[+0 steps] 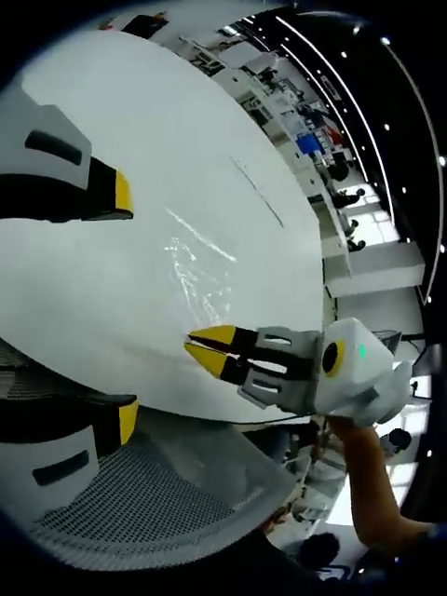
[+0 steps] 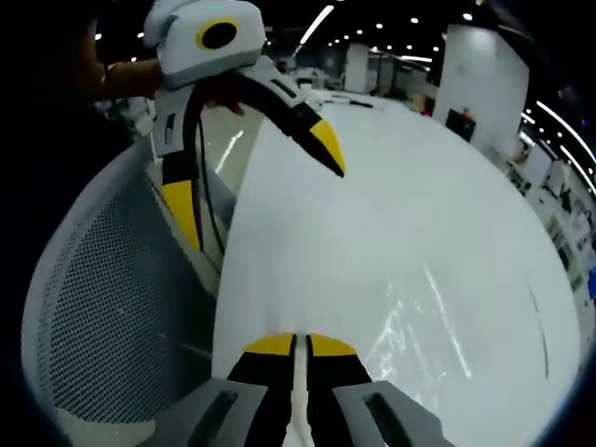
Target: Open the resealable bag by pulling the two sides of the seal apart until the entire bag opening is separated and visibly accessible.
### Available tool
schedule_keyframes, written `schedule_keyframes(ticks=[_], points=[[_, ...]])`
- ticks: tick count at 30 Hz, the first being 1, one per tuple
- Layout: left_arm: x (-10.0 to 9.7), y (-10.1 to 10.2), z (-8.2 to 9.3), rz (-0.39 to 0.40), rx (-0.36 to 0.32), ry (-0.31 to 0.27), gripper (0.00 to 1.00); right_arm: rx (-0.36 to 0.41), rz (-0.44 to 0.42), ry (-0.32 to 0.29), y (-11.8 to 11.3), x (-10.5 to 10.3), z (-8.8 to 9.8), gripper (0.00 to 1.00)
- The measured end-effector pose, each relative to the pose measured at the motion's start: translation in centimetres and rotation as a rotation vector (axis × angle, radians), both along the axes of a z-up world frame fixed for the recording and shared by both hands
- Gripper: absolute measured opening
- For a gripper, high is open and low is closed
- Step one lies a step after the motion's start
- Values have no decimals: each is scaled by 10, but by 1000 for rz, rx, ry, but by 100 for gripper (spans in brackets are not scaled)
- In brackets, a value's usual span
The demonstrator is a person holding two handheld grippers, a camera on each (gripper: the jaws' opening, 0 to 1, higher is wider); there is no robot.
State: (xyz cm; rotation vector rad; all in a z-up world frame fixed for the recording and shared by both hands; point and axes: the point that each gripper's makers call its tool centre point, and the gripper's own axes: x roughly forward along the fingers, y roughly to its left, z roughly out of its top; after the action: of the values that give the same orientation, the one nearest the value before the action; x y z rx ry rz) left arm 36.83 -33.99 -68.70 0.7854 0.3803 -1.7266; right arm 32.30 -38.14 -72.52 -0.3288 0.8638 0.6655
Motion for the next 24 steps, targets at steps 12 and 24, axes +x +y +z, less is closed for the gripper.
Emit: schedule_keyframes(ticks=[12,24], points=[[-10,-1,-20,-231,83,-299,68,16,31,0,18,-2,1,0],[-29,-6,-26,-326,75,-335,56,54,55,-5,38,-3,3,0]])
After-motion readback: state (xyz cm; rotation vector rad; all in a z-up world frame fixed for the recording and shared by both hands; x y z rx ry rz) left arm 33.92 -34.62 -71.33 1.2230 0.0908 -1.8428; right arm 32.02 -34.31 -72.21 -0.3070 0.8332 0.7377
